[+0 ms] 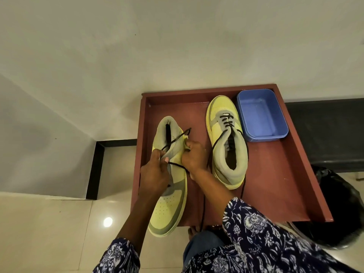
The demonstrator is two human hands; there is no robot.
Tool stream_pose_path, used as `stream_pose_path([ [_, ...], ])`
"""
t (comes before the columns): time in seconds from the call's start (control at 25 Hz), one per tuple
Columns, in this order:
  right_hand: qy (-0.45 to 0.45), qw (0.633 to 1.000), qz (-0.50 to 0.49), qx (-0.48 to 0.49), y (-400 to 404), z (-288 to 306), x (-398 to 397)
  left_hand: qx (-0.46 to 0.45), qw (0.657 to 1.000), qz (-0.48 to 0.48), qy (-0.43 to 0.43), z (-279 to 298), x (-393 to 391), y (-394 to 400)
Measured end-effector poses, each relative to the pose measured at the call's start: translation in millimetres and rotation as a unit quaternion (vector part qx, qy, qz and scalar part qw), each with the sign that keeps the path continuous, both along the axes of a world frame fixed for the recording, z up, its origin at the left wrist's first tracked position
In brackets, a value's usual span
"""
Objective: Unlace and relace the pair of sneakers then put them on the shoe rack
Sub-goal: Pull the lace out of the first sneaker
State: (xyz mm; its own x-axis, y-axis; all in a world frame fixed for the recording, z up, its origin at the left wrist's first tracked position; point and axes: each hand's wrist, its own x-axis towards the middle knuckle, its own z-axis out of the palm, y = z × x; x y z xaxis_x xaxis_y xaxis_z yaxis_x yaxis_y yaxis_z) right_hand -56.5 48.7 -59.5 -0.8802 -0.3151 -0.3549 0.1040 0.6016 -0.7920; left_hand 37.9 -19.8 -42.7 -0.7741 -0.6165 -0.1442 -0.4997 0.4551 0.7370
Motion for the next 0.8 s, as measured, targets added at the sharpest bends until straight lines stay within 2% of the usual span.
stream_pose_path([
  [0.28,-0.049,0.999,-0.005,-0.016,27,-7,34,0.011,1.000,0.006,0.006,-4,0,0],
  [0.48,-0.069,0.995,-0.037,-0.061,10,-3,13,0.006,1.000,0.004,0.003,-1,0,-1],
  [0.64,-0.058,0.996,-0.050,-0.046,-3,10,-11,0.002,1.000,0.013,-0.005,3,-1,2],
  [0.8,-0.062,0.996,-0.040,-0.051,3,5,2,-0.021,1.000,0.023,0.001,5,-1,4],
])
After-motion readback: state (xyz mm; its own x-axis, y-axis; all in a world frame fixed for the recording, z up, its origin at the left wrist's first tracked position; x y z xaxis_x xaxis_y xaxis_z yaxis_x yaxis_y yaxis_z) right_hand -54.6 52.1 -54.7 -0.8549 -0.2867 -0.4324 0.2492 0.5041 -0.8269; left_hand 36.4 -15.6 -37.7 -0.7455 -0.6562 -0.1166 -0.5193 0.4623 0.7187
